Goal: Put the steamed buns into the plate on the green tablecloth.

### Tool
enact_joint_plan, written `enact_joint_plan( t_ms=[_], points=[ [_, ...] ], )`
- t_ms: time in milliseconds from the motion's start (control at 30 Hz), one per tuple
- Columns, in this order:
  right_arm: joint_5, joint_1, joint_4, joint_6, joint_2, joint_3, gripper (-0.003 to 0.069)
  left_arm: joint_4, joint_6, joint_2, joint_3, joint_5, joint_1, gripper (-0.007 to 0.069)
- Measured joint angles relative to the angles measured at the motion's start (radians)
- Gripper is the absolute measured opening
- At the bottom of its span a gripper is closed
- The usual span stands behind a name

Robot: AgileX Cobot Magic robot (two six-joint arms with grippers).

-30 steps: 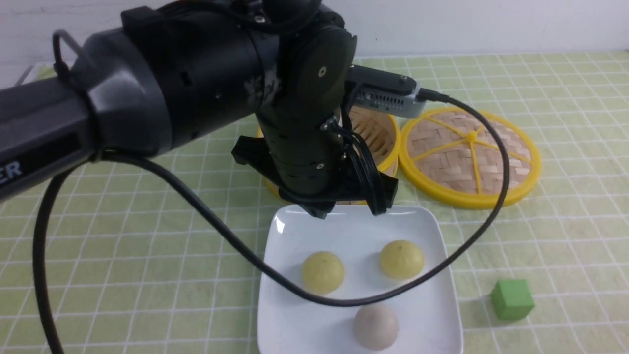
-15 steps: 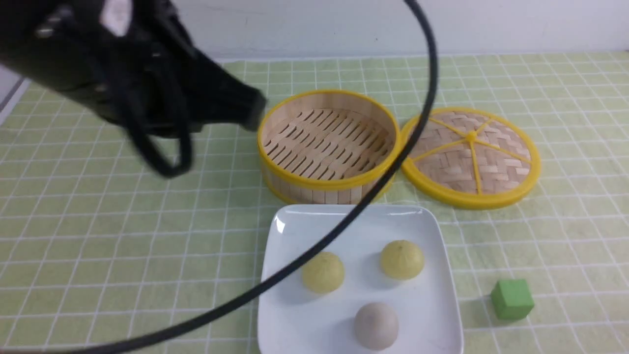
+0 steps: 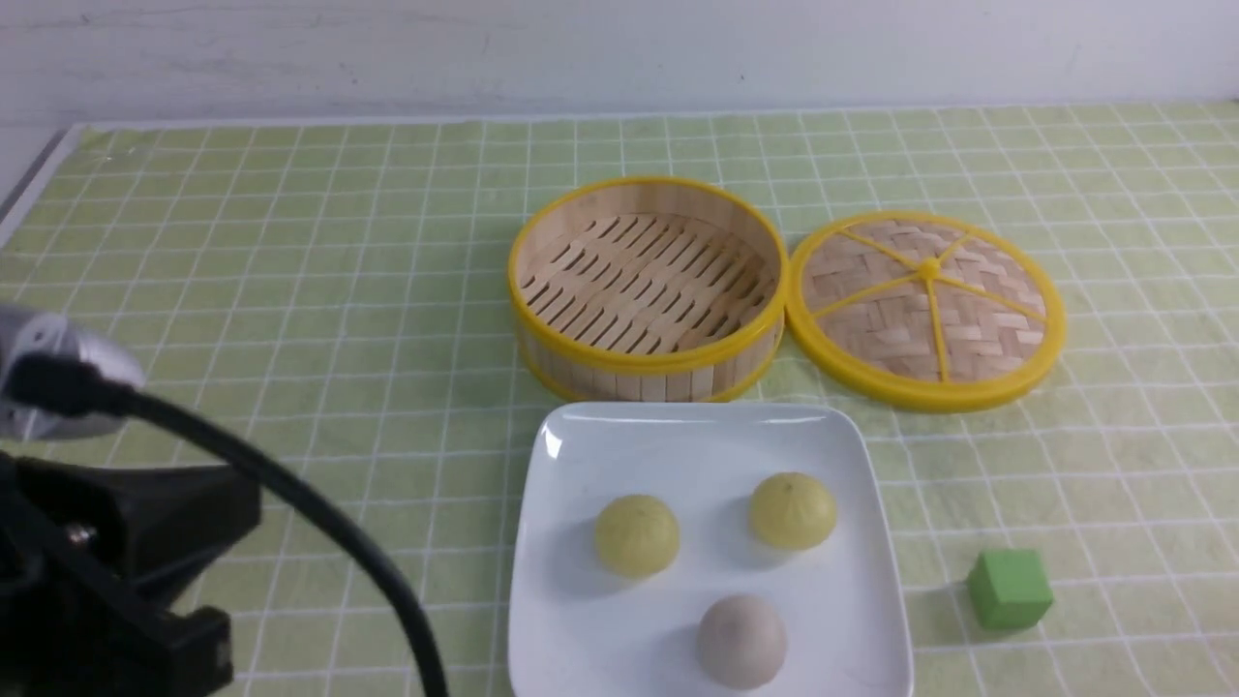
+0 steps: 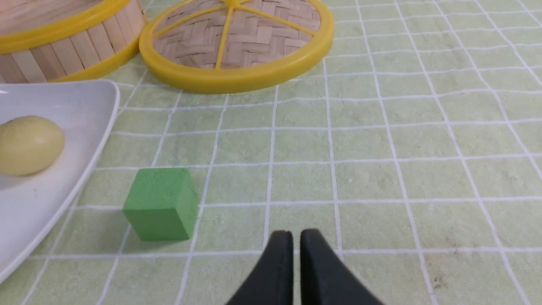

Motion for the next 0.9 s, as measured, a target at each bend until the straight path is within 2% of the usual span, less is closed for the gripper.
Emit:
enact_joint_plan(
  t_ms=[67,133,167,267,600,767,900],
  points=[
    [0.000,-0.001,0.000,0.000,0.000,0.000,0.0052,0.008,-0.072,-0.024,0.096,-0.197,0.000,0.0029],
    [0.000,-0.001,0.000,0.000,0.000,0.000,0.0055,0.009,-0.095,-0.028,0.128,-0.265,0.000,0.0031],
    [0.000,-0.001,0.000,0.000,0.000,0.000,0.0057,0.011,-0.120,-0.028,0.167,-0.348,0.000,0.0033],
    [0.000,-0.001,0.000,0.000,0.000,0.000,0.0064,0.019,-0.138,-0.028,0.230,-0.409,0.000,0.0034],
    [0.000,-0.001,0.000,0.000,0.000,0.000,0.0069,0.040,-0.145,-0.028,0.289,-0.359,0.000,0.0035],
    [0.000,-0.001,0.000,0.000,0.000,0.000,0.0076,0.088,-0.145,-0.031,0.293,-0.284,0.003,0.0037],
    [0.000,-0.001,0.000,0.000,0.000,0.000,0.0083,0.073,-0.125,-0.084,0.294,-0.193,0.095,0.0039]
  ],
)
